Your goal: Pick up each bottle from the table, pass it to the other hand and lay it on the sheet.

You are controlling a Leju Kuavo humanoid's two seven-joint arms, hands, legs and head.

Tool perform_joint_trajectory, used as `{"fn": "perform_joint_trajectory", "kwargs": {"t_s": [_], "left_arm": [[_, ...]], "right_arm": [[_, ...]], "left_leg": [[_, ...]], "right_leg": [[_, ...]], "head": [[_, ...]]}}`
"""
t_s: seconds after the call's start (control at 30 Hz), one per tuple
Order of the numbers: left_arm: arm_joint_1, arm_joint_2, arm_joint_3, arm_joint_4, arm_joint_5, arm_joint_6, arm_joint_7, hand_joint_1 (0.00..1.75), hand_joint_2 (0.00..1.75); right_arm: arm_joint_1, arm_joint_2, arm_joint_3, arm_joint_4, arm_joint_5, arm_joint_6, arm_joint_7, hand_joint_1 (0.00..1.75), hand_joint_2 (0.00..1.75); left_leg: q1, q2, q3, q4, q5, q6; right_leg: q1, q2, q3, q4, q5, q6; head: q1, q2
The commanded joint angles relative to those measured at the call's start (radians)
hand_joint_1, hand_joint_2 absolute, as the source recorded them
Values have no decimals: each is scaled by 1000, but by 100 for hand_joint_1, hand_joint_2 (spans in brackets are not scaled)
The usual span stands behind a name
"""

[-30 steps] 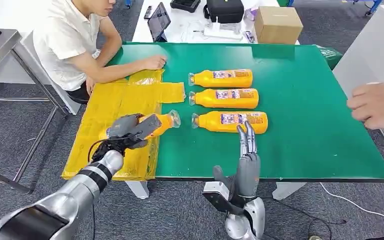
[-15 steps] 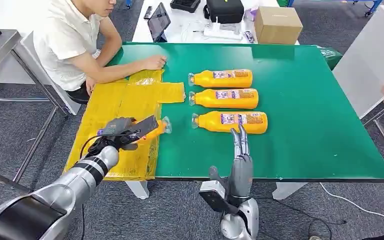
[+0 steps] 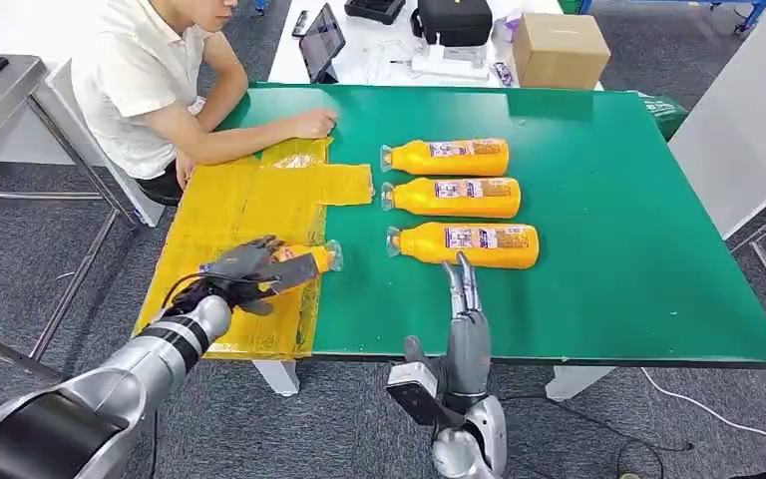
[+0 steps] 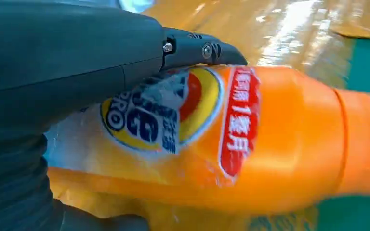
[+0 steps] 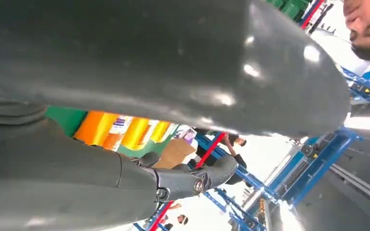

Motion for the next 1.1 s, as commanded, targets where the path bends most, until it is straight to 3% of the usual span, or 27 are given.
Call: {"fn": "perform_joint_trajectory", "kwargs": {"t_s": [0.03, 0.27, 0.33, 0.4, 0.6, 0.63, 0.67, 0.8, 1.0, 1.07, 1.1], "left_arm": [[40, -39, -48, -48, -21, 126, -101, 0, 175], [44, -41, -43, -54, -18, 135, -108, 0, 175], [93, -50, 34, -132, 70, 179, -244, 0, 175], [129, -55, 76, -183, 121, 201, -304, 0, 175], [139, -55, 83, -193, 128, 210, -313, 0, 175], [152, -56, 95, -214, 139, 232, -327, 0, 175], [213, -53, 154, -299, 169, 354, -370, 0, 175], [340, -121, 285, -484, 403, 352, -506, 0, 175], [363, -133, 287, -514, 429, 358, -523, 0, 175], [454, -186, 383, -660, 681, 273, -631, 0, 175], [504, -202, 402, -729, 789, 241, -663, 0, 175]], "right_arm": [[-20, -43, 7, 57, 12, 3, -3, 0, 0], [-19, -44, 8, 58, 12, 3, -3, 0, 0], [-10, -50, 8, 50, 8, 3, -3, 0, 0], [-4, -52, 10, 42, 9, 3, -3, 0, 0], [-3, -53, 13, 40, 10, 3, -3, 0, 0], [0, -54, 13, 37, 16, 3, -3, 0, 0], [12, -52, 8, 38, 37, 3, -3, 0, 0], [37, -30, -115, 6, 232, 3, -3, 0, 0], [24, -57, -116, 29, 210, 3, -3, 0, 0], [8, -46, -177, 96, 244, 3, -3, 0, 0], [6, -40, -244, 72, 321, 3, -3, 0, 175]], "left_leg": [[0, 1, 3, -1, 0, 2], [1, 2, 2, -1, -2, 2], [1, 4, 3, -1, -2, 2], [1, 2, 1, -1, -1, 2], [1, 2, 1, -1, -2, 2], [1, 2, 2, -1, -2, 2], [0, 2, -2, -1, -1, 1], [0, 2, -3, -1, -1, 2], [0, 3, -4, 0, -1, 2], [0, 2, -4, -1, -1, 2], [0, 2, -3, -1, -2, 2]], "right_leg": [[1, -1, 3, -2, 0, -3], [2, -1, 3, -2, -1, -4], [2, 0, 3, -3, -1, -4], [2, -1, 1, -2, -1, -4], [2, -1, 2, -2, -1, -4], [2, -1, 2, -3, -1, -4], [0, 0, -2, -1, -1, -1], [1, -1, -3, -1, -1, -2], [1, 0, -4, -1, -1, -2], [1, -1, -4, -2, -1, -2], [1, -1, -2, -2, -1, -3]], "head": [[0, 0], [0, 0], [0, 0], [0, 0], [0, 0], [0, 0], [0, 0], [0, 0], [0, 0], [0, 0], [0, 0]]}}
